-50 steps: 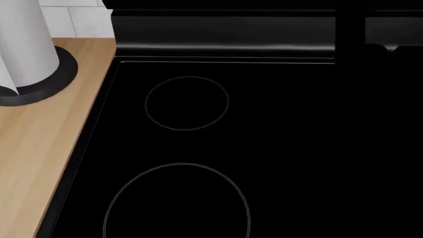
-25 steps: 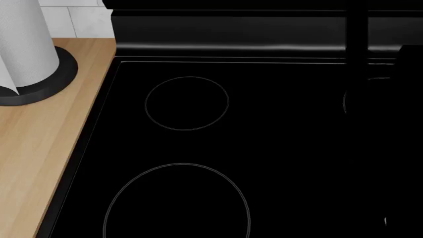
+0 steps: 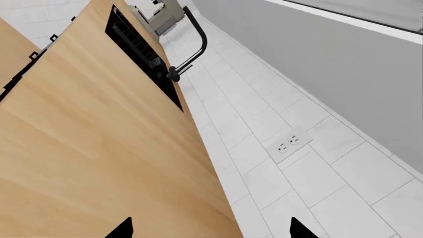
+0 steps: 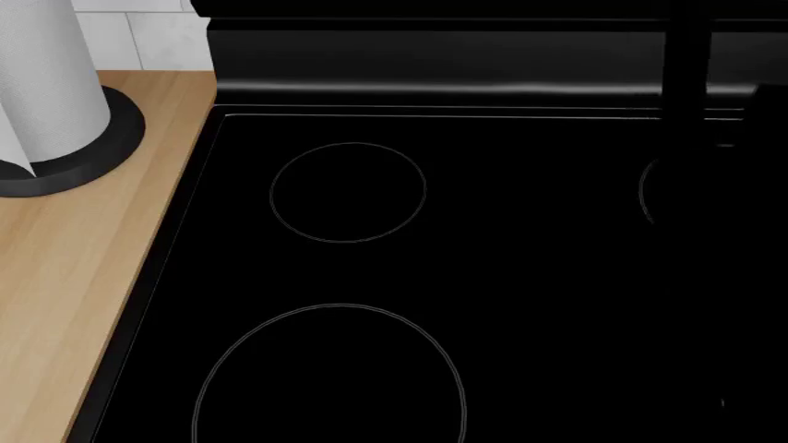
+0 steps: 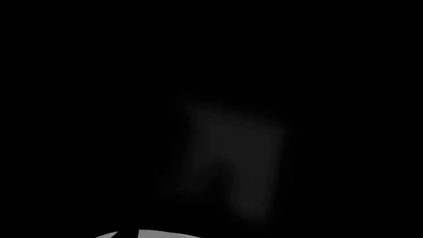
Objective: Pick the steak from the counter and place it in the microwave.
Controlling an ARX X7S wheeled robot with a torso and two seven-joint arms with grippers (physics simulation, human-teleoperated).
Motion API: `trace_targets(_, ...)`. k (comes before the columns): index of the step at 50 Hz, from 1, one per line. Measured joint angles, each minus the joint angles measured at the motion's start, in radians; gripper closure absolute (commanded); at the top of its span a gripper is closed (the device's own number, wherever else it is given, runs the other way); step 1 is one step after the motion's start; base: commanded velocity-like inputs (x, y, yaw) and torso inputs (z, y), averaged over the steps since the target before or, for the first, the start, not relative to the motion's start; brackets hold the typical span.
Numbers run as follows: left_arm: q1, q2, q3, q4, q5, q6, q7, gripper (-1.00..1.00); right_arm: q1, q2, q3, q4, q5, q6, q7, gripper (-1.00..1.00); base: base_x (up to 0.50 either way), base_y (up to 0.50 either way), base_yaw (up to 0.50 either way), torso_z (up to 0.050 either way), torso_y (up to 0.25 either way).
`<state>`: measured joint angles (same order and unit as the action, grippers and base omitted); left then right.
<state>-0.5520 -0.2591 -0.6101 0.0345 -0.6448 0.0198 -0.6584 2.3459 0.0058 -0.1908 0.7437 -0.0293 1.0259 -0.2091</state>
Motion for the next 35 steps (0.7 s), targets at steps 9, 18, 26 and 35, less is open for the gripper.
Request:
trace_targets(9,-0.002,-0.003,0.003,-0.002,-0.001,-0.002,-0.001,-1.00,-0.060,0.027,-0.017,-0.366,-0.007,0.257,-0.029,-1.00,0.00,0.00,0.00,0.000,0.000)
trace_targets(18,-0.005,-0.005,0.007,-0.008,-0.004,-0.002,0.002,-1.00,-0.175,0.011,-0.031,-0.696,-0.371,0.428,-0.342,-1.00,0.00,0.00,0.00,0.000,0.000)
trace_targets(26,-0.006,-0.007,0.011,-0.010,-0.005,-0.003,0.001,-1.00,-0.256,0.002,-0.042,-0.864,-0.728,0.492,-0.644,-1.00,0.00,0.00,0.00,0.000,0.000)
trace_targets(35,-0.005,-0.010,0.014,-0.009,-0.006,-0.006,0.000,-1.00,-0.339,-0.003,-0.048,-0.970,-1.045,0.523,-0.940,-1.00,0.00,0.00,0.00,0.000,0.000)
